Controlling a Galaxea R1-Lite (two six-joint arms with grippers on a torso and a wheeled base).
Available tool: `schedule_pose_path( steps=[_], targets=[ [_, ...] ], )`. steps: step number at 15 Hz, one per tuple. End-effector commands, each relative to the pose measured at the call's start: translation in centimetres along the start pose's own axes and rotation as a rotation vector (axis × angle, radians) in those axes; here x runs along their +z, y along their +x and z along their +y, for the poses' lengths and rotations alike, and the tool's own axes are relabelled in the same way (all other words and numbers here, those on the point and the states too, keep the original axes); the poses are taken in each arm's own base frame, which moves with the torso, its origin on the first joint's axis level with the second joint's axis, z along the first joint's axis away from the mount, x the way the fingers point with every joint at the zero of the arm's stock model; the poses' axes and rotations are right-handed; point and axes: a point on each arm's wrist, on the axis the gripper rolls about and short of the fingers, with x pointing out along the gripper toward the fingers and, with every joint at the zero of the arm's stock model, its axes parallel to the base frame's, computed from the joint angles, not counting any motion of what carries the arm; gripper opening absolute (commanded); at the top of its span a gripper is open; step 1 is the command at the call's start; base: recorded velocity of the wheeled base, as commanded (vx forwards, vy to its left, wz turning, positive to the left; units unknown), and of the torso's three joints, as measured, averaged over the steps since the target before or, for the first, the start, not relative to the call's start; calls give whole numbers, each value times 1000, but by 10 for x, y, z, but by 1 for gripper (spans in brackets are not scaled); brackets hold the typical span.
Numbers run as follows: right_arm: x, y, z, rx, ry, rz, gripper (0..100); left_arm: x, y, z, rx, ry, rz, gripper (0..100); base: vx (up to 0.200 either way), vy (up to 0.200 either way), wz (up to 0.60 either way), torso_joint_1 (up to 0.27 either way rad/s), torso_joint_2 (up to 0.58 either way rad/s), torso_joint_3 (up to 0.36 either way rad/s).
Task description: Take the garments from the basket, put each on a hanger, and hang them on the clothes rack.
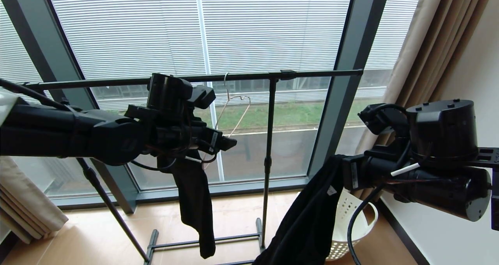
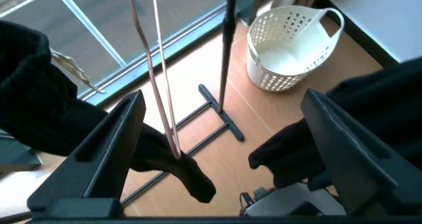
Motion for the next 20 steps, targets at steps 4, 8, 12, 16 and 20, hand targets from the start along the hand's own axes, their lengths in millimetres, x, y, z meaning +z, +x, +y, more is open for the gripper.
schedule_pose_path(
  steps=[4,8,12,16,20],
  targets=[
    [-1,2,0,-2,-2,7,0,-2,54,22,74,-19,10,100,0,0,0,0,0,0],
    [-2,3,0,-1,-2,10,0,1,81,25,79,-23,-8,100,0,0,0,0,0,0],
    [-2,3,0,0,-1,12,0,1,92,26,108,-24,-8,100,0,0,0,0,0,0],
    [-5,7,0,-5,-2,26,0,-3,103,27,119,-28,1,100,0,0,0,0,0,0],
    [-5,8,0,-5,-3,28,0,-4,110,31,137,-33,0,100,0,0,0,0,0,0]
  ],
)
